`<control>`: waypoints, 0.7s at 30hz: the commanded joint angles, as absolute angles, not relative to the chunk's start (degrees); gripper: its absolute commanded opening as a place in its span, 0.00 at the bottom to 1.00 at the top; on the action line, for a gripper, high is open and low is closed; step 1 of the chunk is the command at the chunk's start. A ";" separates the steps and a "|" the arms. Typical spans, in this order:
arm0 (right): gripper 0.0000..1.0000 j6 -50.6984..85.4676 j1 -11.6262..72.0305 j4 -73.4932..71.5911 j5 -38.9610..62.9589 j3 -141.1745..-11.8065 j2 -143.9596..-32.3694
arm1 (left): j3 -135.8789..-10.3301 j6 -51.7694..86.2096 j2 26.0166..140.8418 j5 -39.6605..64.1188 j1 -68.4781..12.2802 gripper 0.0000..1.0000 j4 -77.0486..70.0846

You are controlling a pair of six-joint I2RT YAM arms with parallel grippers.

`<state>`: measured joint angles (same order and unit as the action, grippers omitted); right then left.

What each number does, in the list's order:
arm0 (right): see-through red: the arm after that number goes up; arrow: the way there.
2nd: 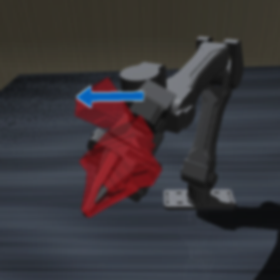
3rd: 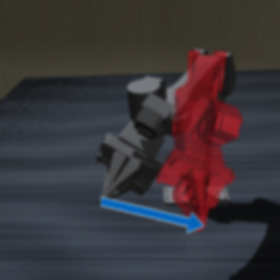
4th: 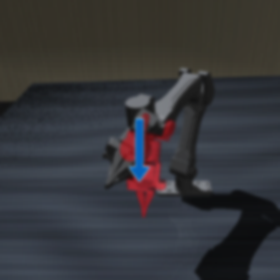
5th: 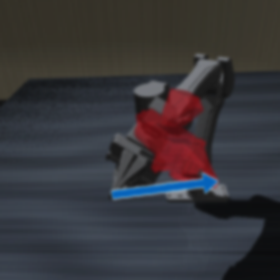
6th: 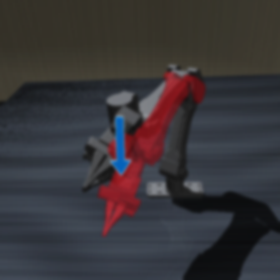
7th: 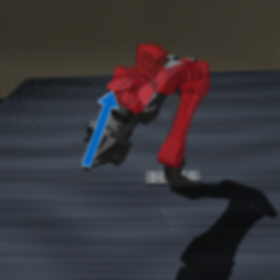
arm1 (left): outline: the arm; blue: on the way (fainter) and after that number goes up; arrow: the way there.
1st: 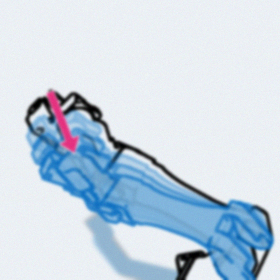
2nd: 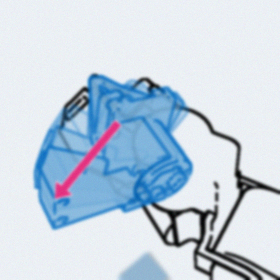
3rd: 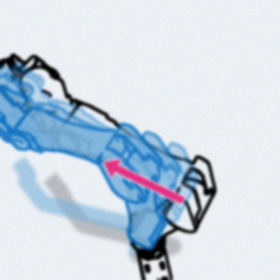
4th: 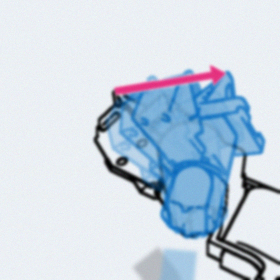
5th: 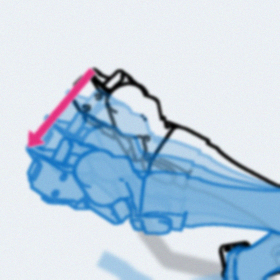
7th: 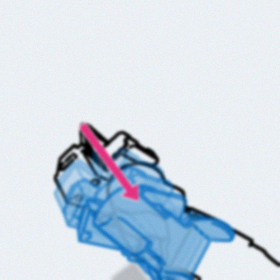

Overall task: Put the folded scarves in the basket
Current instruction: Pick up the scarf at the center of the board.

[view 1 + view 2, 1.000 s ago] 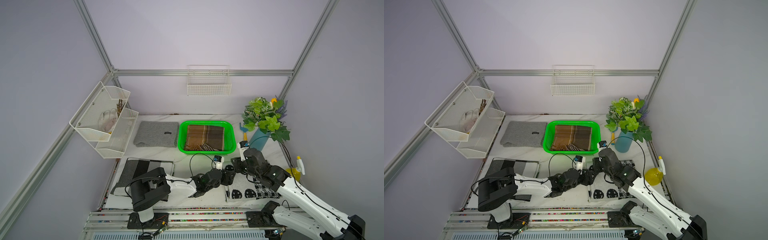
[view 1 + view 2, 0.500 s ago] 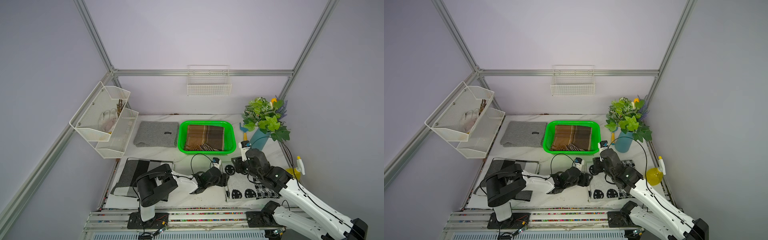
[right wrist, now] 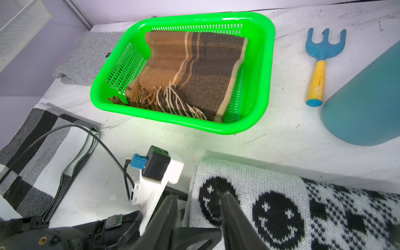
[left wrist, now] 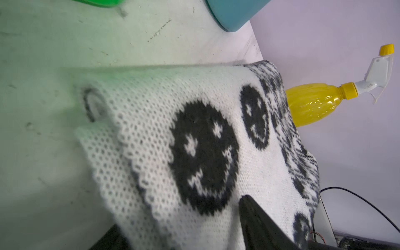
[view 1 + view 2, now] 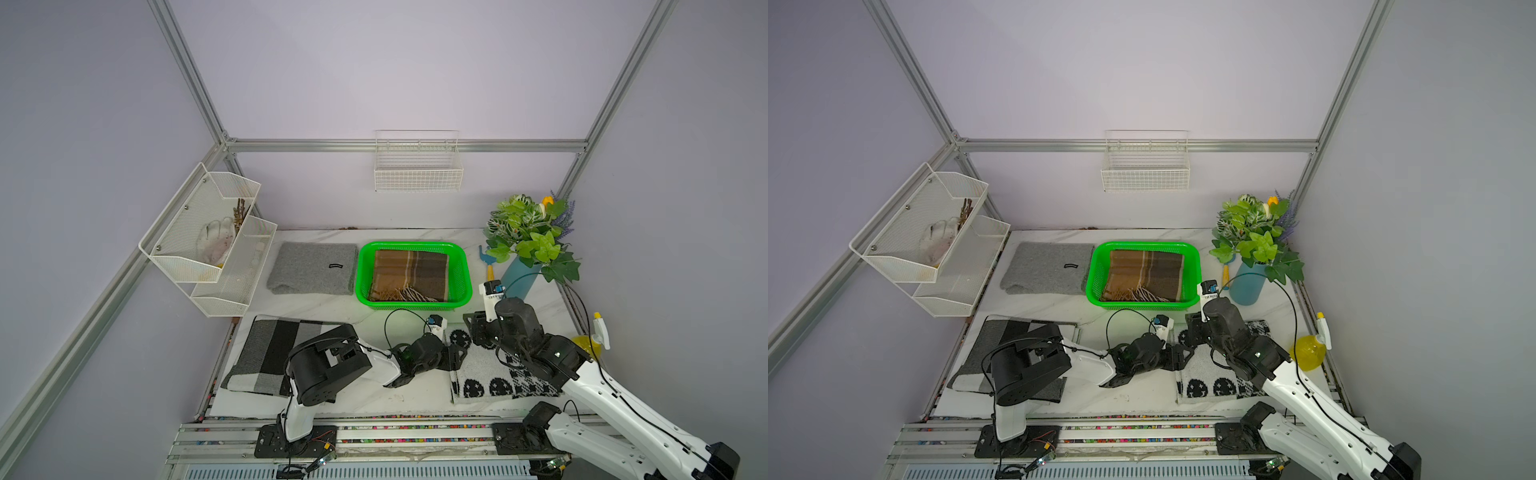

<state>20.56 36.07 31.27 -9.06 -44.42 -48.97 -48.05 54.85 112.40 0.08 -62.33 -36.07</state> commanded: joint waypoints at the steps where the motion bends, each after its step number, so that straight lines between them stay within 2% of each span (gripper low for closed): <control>1: 0.39 20.15 36.29 29.99 -8.69 -43.78 -48.44 | -46.76 57.13 115.88 3.77 -62.38 0.55 -37.13; 7: 0.39 20.17 36.29 29.97 -8.70 -43.86 -48.50 | -46.94 56.78 117.07 6.32 -61.71 0.12 -40.33; 10: 0.39 20.30 36.29 29.97 -8.63 -43.68 -48.90 | -42.94 57.14 115.10 7.12 -59.91 0.00 -43.43; 17: 0.40 20.57 36.36 28.54 -6.10 -43.64 -52.08 | -27.51 54.39 100.01 10.38 -46.76 0.00 -40.23; 21: 0.41 20.96 36.32 26.21 -4.99 -42.20 -54.15 | -24.59 49.29 90.06 7.95 -44.04 0.00 -24.98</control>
